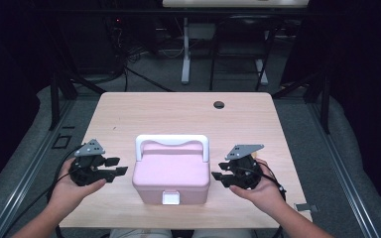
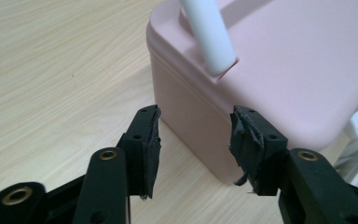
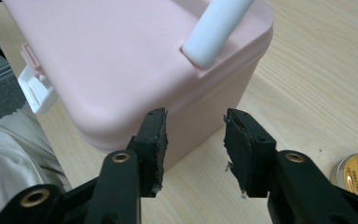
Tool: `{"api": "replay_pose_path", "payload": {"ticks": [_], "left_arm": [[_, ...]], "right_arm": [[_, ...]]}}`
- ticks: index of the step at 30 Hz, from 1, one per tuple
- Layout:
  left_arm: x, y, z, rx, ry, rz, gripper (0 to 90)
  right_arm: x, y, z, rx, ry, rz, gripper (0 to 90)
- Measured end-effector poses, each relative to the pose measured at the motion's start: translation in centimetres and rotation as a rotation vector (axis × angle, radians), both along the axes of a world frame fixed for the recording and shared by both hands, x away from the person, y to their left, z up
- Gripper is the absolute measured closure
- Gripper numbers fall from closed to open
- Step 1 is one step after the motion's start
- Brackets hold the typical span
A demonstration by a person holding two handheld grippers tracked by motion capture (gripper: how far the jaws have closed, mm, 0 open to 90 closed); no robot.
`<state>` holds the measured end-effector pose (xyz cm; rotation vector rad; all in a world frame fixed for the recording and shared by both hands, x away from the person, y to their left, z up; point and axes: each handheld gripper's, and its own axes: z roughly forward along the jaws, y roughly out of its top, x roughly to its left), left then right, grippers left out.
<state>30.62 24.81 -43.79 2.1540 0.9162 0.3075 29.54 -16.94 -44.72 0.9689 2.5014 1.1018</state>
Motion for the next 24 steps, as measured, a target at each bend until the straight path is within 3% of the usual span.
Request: {"api": "replay_pose_path", "payload": {"ticks": [6,13,17,24], "left_arm": [[0.4,-0.4,1.1,0.015,-0.037,-0.023,51.4],[1.8,-1.1,2.0,-0.019,-0.011,-0.061,51.5],[2.4,-1.5,2.0,-0.031,0.000,-0.071,50.2],[3.3,-2.3,1.6,-0.040,0.025,-0.096,48.1]], "right_arm": [[1.1,0.3,1.3,-0.005,0.030,0.035,52.8],[2.1,1.4,2.6,0.000,0.047,0.082,50.3],[3.1,1.8,2.7,0.025,0.063,0.077,49.2],[4.0,2.2,2.6,0.024,0.071,0.069,47.5]]}}
